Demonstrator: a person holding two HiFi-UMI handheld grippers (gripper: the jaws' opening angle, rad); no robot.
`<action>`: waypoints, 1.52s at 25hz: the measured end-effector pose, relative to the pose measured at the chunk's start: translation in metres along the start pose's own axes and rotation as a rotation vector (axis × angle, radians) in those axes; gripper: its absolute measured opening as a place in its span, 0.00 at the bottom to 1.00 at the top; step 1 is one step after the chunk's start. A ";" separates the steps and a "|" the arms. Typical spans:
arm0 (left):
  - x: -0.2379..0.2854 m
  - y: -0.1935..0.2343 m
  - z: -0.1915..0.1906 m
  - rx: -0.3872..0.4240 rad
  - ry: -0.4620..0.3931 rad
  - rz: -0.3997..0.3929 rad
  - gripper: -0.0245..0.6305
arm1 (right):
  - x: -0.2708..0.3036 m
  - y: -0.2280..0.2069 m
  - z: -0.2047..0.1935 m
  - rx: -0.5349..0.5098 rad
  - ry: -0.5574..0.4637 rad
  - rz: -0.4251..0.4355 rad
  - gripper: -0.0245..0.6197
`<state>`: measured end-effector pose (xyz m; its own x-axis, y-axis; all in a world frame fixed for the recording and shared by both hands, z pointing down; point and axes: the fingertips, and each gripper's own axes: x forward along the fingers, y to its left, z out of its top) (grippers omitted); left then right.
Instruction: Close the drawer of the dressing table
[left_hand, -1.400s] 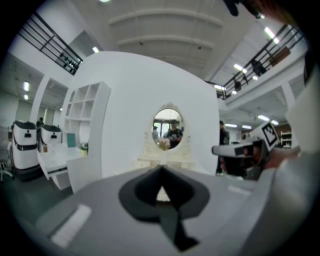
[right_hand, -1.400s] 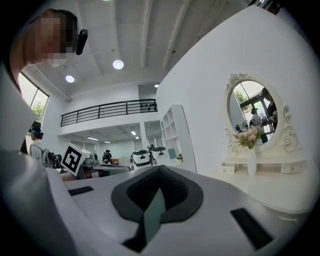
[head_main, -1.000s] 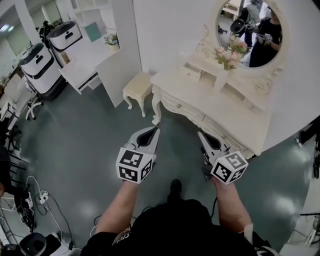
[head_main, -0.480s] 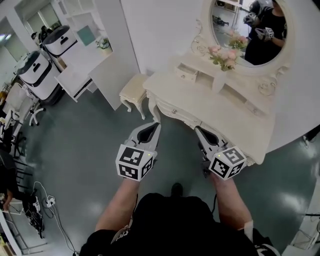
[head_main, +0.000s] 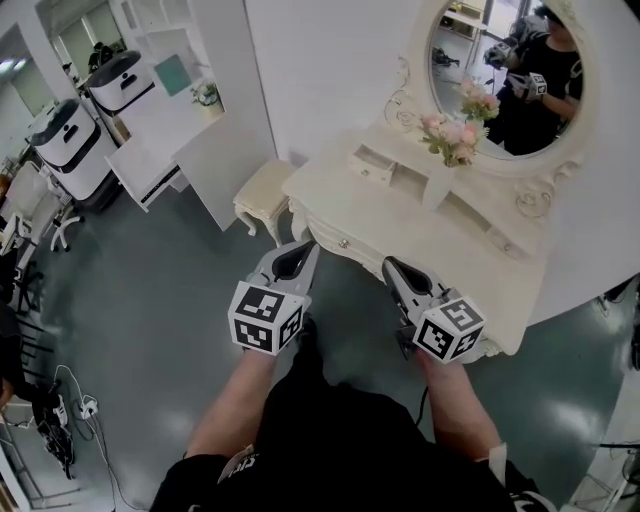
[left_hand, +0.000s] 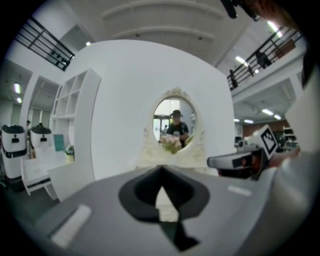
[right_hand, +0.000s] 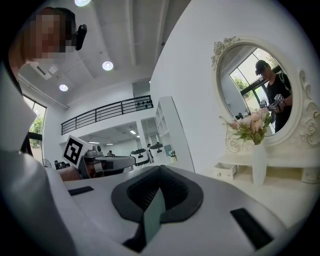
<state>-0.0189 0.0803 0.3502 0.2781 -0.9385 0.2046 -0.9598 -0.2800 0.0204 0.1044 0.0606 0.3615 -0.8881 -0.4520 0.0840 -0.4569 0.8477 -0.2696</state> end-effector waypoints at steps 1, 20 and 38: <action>0.007 0.004 0.001 0.002 -0.004 -0.004 0.05 | 0.006 -0.005 0.000 -0.001 0.002 -0.002 0.03; 0.162 0.163 0.036 -0.023 -0.013 -0.112 0.05 | 0.185 -0.114 0.032 0.007 0.056 -0.122 0.03; 0.262 0.188 0.005 -0.041 0.101 -0.285 0.05 | 0.241 -0.188 0.012 0.039 0.112 -0.276 0.03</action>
<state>-0.1264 -0.2196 0.4029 0.5334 -0.7976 0.2816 -0.8448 -0.5191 0.1297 -0.0238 -0.2108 0.4211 -0.7319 -0.6282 0.2640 -0.6812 0.6850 -0.2585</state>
